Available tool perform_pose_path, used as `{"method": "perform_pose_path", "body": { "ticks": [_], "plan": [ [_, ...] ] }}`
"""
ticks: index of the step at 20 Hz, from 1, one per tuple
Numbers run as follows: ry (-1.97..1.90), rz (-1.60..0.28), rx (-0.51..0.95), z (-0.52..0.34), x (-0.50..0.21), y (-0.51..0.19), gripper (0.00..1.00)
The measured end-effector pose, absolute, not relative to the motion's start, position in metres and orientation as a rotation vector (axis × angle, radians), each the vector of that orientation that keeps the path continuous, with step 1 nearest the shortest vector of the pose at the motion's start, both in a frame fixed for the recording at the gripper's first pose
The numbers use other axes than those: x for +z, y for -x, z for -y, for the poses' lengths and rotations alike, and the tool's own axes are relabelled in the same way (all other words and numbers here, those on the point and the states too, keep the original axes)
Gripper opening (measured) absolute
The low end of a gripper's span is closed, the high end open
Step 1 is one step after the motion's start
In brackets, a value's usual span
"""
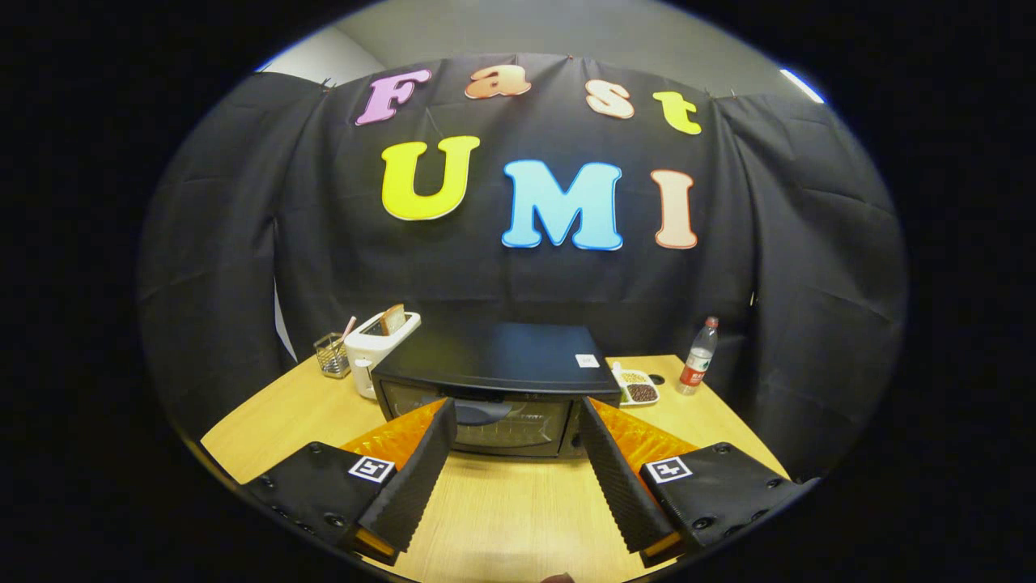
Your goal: Open the toaster oven, put the food inside, and close the toaster oven door.
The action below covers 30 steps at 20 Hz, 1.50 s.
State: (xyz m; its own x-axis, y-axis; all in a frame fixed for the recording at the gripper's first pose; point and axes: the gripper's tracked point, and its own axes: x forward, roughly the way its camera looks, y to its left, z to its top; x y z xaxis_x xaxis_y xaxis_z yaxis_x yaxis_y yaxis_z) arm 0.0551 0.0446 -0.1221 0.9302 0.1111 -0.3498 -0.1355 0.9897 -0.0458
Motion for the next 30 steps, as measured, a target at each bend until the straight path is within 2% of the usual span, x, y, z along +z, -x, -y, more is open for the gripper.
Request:
{"method": "perform_pose_path", "body": {
  "ticks": [7, 14, 23, 30],
  "plan": [
    [-0.033, -0.215, 0.021, 0.024, -0.059, -0.013, 0.96],
    [-0.008, -0.16, -0.097, 0.102, -0.018, 0.041, 0.96],
    [-0.017, -0.1, -0.12, 0.19, 0.012, 0.059, 0.96],
    [-0.031, -0.104, -0.117, 0.213, 0.017, 0.057, 0.96]
  ]
}}
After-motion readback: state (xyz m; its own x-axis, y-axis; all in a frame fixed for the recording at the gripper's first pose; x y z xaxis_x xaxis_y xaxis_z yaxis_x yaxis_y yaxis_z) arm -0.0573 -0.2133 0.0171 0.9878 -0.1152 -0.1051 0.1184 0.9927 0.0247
